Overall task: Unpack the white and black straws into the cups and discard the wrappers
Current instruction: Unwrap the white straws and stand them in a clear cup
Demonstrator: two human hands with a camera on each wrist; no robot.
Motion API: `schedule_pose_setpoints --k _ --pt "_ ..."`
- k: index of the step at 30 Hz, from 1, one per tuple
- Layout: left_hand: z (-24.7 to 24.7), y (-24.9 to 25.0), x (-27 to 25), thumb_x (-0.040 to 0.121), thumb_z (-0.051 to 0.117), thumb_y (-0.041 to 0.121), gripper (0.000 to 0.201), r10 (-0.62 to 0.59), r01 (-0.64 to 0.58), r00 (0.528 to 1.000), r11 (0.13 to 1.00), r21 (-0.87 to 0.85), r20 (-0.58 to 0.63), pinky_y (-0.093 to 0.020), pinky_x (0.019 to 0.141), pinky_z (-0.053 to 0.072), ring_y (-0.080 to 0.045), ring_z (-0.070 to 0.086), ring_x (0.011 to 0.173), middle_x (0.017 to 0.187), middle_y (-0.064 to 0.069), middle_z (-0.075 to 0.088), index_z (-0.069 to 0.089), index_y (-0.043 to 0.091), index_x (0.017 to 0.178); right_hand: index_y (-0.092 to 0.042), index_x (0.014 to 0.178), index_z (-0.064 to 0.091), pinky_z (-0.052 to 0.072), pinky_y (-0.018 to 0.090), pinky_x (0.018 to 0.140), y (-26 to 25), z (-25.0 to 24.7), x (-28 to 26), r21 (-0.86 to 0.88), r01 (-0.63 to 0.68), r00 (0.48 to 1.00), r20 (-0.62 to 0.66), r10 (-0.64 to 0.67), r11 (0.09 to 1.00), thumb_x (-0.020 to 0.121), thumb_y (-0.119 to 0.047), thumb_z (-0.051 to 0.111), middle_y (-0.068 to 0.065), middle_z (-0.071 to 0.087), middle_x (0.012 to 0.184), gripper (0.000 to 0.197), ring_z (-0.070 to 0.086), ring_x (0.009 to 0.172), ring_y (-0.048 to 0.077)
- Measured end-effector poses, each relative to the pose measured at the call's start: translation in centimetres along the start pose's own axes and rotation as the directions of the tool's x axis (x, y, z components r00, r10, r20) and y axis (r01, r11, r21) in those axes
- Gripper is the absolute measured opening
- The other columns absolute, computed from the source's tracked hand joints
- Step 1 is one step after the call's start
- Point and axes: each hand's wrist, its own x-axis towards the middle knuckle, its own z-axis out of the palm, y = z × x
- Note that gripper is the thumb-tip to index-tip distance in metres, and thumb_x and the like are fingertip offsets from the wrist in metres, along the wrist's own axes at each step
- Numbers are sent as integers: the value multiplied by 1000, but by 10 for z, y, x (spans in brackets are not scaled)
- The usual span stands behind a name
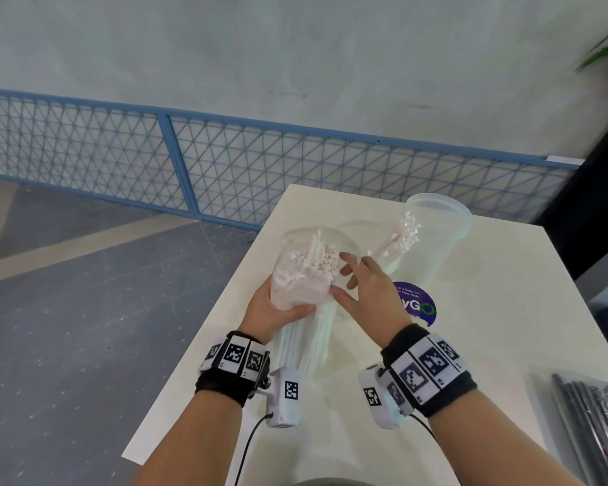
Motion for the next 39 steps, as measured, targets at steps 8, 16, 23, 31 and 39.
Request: schedule_pose_setpoints --k 8,16,23,31,39 --pt "2 -2 2 45 86 28 73 14 -15 999 999 -40 -31 -35 91 52 -18 65 106 110 -4 69 59 20 112 -14 128 52 51 23 86 -5 -2 6 345 -54 998 36 44 937 84 -18 66 -2 56 117 47 53 97 3" --pt "6 0 2 49 85 17 77 44 -44 999 999 -12 13 -20 81 52 -11 61 110 118 -2 64 52 23 118 -7 105 59 36 22 74 -1 14 11 98 -144 985 114 132 985 79 -31 70 3 54 96 36 52 93 17" --pt "5 -1 2 51 85 9 76 29 -30 998 999 38 47 -23 82 54 -7 61 108 116 5 63 50 34 114 -7 108 57 34 7 68 -1 34 -4 262 -170 979 -61 192 950 79 -28 71 1 49 103 39 43 89 9" --pt "5 -1 3 45 90 24 82 39 -42 999 988 146 19 -29 95 47 -6 57 115 119 7 62 50 38 115 -31 99 61 44 29 98 -10 39 -2 466 -173 957 -128 259 868 77 -22 74 1 52 111 26 54 110 21" --pt "9 3 2 59 87 11 67 19 -11 999 976 219 -33 -1 75 42 3 55 100 104 16 60 50 27 112 -33 79 42 42 2 65 -26 11 11 637 -70 926 -245 287 768 83 -15 68 12 57 110 31 56 77 0"
